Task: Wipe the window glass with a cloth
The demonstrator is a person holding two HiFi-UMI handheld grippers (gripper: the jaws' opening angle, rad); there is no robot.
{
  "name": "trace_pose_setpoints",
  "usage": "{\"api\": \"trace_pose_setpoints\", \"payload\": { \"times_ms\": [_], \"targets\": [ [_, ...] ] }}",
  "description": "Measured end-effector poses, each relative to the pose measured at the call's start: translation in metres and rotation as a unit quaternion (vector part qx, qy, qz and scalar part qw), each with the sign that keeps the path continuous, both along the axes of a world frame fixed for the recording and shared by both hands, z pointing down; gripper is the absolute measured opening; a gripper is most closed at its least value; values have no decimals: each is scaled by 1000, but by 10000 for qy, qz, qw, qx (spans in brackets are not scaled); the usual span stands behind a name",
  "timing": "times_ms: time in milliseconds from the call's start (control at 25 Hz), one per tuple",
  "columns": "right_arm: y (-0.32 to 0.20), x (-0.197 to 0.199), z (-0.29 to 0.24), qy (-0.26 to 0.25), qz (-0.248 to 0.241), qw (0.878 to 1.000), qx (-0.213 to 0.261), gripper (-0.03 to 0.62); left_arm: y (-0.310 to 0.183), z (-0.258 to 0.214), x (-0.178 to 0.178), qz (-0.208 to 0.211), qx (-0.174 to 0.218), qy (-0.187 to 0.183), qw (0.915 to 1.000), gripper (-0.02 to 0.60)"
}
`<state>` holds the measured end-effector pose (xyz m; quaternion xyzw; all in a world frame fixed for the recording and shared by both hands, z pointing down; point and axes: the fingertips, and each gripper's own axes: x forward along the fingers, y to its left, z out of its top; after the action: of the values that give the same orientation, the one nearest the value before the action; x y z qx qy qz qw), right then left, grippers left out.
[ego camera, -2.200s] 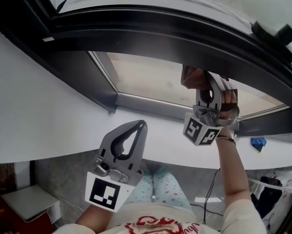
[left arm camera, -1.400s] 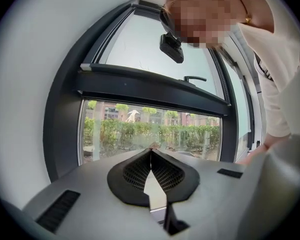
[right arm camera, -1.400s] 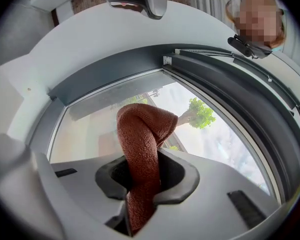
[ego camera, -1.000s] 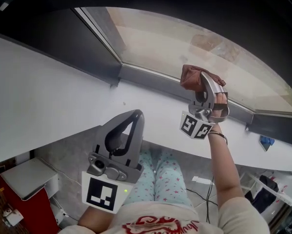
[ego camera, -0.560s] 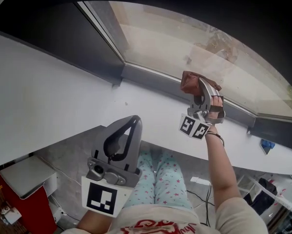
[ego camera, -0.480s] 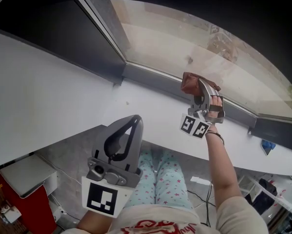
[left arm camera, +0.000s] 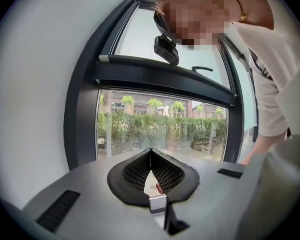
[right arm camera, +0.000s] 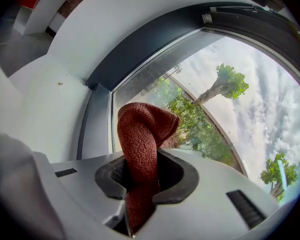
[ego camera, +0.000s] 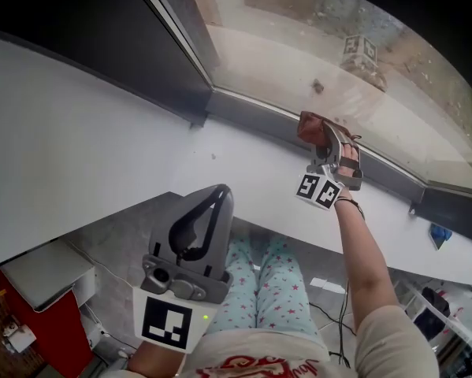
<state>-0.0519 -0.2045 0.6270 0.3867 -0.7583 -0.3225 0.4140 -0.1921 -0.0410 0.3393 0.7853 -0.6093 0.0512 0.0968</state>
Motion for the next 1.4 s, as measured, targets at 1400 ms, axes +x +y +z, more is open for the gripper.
{"api": "trace_pose_setpoints", "payload": {
  "times_ms": [1400],
  "targets": [
    [43, -51, -376, -388, -950, 9720, 2113, 94, 22, -145, 6, -105, 1303, -246, 9911, 21]
  ]
}}
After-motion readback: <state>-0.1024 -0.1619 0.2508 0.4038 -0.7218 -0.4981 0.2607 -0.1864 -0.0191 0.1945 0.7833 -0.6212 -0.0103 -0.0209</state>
